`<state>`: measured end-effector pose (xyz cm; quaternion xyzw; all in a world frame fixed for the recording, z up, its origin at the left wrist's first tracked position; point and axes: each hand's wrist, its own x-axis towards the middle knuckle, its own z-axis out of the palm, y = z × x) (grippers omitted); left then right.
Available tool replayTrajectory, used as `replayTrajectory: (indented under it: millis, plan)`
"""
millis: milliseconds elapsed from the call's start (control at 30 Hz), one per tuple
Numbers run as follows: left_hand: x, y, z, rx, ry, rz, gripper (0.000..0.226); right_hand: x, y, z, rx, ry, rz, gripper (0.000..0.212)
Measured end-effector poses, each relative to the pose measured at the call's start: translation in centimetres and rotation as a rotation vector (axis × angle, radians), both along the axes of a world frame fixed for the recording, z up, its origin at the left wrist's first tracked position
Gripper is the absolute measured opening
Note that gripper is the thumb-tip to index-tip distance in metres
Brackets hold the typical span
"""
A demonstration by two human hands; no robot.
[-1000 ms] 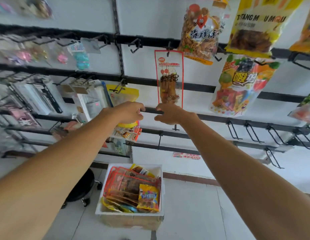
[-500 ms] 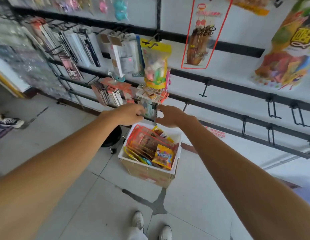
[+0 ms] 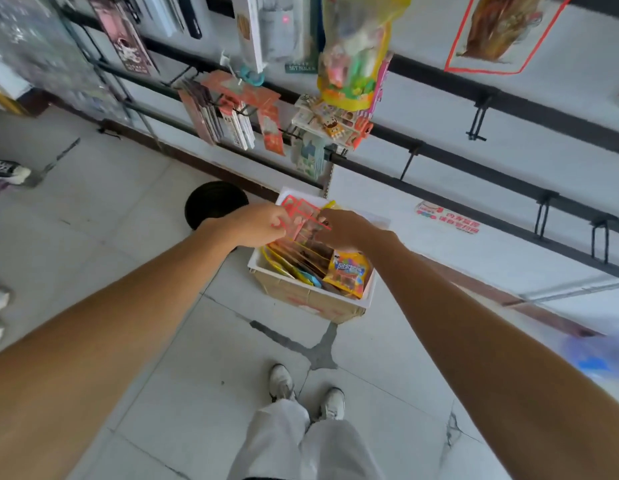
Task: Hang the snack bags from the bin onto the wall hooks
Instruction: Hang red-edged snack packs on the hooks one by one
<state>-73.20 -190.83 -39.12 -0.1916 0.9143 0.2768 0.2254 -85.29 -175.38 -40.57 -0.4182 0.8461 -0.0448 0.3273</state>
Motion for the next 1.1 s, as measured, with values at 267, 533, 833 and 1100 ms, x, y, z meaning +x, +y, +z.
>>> replayTrajectory:
  millis: [267, 533, 833, 1100]
  plan:
    - [-1.3, -5.1, -5.5, 0.068, -0.055, 0.070, 0.039, -3.4, -4.2, -4.6, 0.026, -0.067, -0.018, 0.049]
    - [-5.2, -7.9, -15.8, 0.180, 0.010, 0.272, 0.038, -8.6, -9.3, -14.7, 0.092, -0.083, 0.071, 0.051]
    - [-6.5, -9.5, -24.4, 0.162, 0.027, 0.355, 0.031, -11.8, -12.1, -25.7, 0.138, -0.062, 0.040, 0.055]
    - [-5.9, -8.4, -26.7, 0.075, 0.174, 0.345, 0.029, -10.9, -13.8, -28.8, 0.065, 0.015, 0.022, 0.073]
